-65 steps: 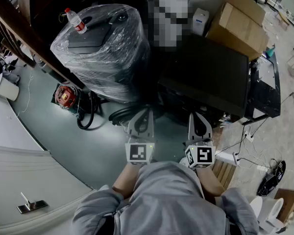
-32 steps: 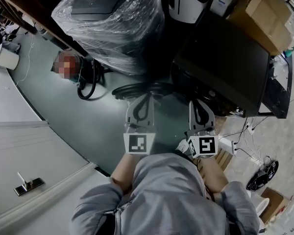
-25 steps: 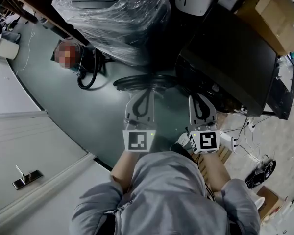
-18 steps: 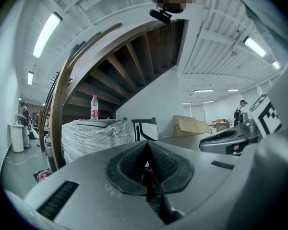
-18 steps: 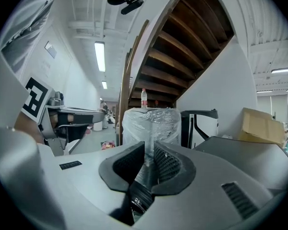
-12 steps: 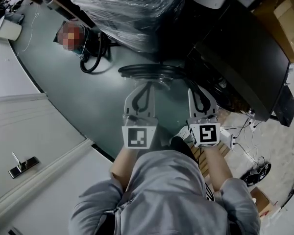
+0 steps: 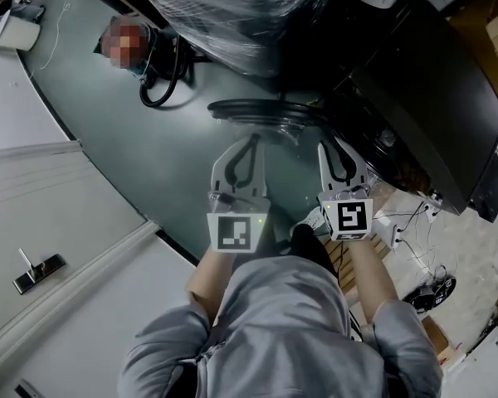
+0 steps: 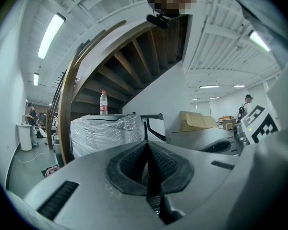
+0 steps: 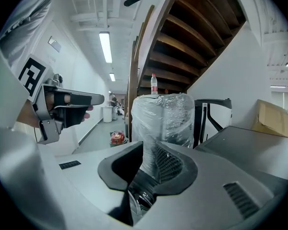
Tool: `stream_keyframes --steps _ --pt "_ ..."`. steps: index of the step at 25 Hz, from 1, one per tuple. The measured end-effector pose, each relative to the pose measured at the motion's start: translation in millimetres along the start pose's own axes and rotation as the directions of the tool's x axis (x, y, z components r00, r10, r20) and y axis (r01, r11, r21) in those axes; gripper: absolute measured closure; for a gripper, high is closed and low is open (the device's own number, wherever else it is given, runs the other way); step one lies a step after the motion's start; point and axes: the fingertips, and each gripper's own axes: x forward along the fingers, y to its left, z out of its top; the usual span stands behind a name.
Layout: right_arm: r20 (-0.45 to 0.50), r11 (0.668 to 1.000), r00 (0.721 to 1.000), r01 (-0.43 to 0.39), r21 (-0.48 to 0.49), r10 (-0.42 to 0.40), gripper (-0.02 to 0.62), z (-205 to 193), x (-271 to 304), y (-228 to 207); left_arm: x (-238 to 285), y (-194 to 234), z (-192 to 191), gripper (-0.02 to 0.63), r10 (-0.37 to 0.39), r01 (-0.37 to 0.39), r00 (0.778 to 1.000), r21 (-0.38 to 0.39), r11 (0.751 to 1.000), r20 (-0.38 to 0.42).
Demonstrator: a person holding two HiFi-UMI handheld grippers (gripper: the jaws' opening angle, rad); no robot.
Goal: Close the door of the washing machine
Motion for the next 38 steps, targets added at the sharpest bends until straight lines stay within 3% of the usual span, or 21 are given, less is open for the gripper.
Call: stream_keyframes --steps 7,17,21,24,29,38 --pt "-0.044 0.999 0.998 -0.034 -0.014 0.034 0.545 -16 30 8 -4 18 -20 0.609 0.023 -0.022 0.998 0.011 1.0 -0.06" --pt "-0.098 0.996 0.992 -0.08 -0.034 0.076 0.54 -44 73 26 -9 44 -37 0.609 0.077 -0.079 0.995 -0.026 0.997 -0.059" --pt "-0.123 0.995 0.989 -0.088 -0.037 0.083 0.54 -56 89 29 -9 50 -39 0.609 0.079 -0.079 0.996 -0.007 0.997 -0.037" --pt "-0.141 0.995 0.986 -0.092 -0.039 0.086 0.54 -65 100 31 -11 52 -48 0.609 0.064 -0.063 0.995 0.02 0.998 -0.074" --pt "-0.164 0.994 0.982 -0.102 -0.047 0.093 0.538 -77 119 35 -14 57 -66 0.609 0.065 -0.066 0.991 -0.004 0.998 -0.119" --pt "-0.199 0.992 0.976 -0.107 -0.062 0.093 0.529 -95 153 38 -8 64 -77 0.609 0.069 -0.071 0.991 -0.015 0.997 -0.113"
